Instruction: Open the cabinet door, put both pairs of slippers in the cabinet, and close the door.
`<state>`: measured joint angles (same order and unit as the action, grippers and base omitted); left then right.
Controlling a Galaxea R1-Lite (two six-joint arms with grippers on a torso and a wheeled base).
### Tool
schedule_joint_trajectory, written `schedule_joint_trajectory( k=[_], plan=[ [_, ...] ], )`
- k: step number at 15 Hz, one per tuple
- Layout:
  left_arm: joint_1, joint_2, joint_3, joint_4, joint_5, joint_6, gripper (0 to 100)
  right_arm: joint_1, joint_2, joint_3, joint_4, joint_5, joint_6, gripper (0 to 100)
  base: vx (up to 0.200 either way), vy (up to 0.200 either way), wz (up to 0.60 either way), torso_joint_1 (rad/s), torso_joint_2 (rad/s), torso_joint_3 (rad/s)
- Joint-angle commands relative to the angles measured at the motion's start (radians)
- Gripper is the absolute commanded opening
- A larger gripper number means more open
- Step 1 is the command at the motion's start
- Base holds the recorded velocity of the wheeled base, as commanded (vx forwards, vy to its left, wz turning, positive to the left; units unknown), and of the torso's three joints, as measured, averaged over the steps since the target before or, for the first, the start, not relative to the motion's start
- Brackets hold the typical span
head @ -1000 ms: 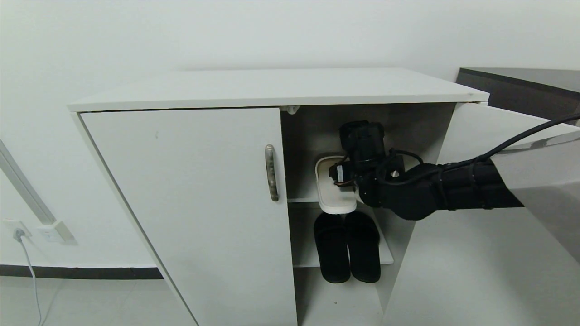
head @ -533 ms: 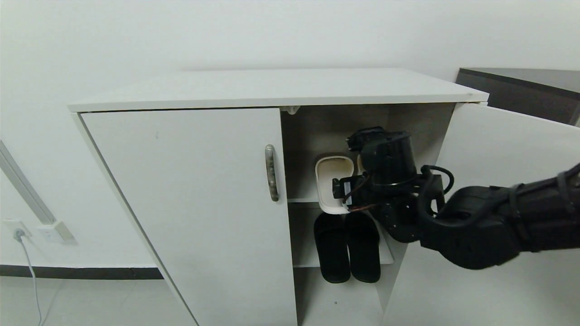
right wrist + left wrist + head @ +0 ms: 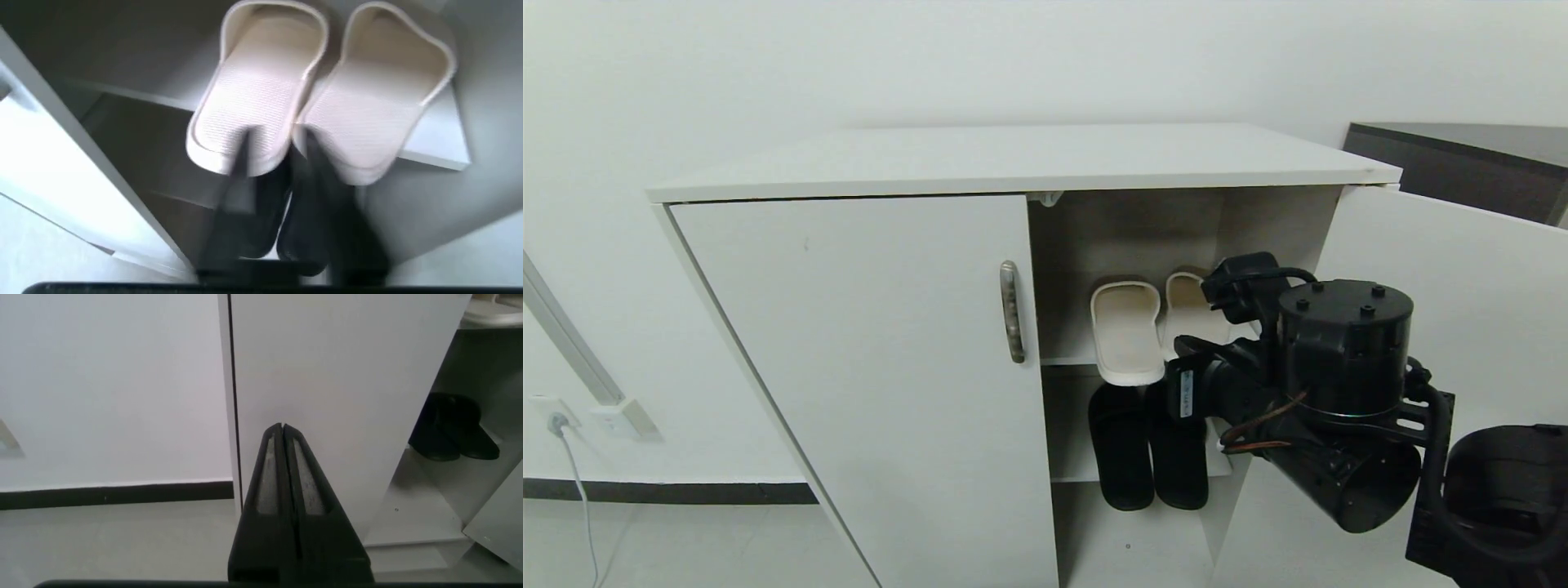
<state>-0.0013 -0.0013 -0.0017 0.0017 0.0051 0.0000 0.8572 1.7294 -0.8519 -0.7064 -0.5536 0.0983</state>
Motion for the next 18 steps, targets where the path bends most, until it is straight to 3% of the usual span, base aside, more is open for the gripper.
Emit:
schedule_joint_trajectory(
  k=[1, 4, 18],
  plan=[
    [0.001, 0.001, 0.000, 0.000, 0.001, 0.000, 0, 0.003, -0.007, 0.005, -0.001, 0.000, 0.000, 0, 0.000, 0.000, 0.00, 0.000, 0.00, 0.000],
    [0.000, 0.001, 0.000, 0.000, 0.001, 0.000, 0, 0.005, -0.007, 0.007, -0.001, -0.005, 0.001, 0, 0.000, 0.000, 0.00, 0.000, 0.00, 0.000],
    [0.000, 0.001, 0.000, 0.000, -0.001, -0.003, 0, 0.011, -0.002, 0.020, 0.001, -0.006, -0.002, 0, -0.200, 0.000, 0.00, 0.003, 0.00, 0.003]
  ],
)
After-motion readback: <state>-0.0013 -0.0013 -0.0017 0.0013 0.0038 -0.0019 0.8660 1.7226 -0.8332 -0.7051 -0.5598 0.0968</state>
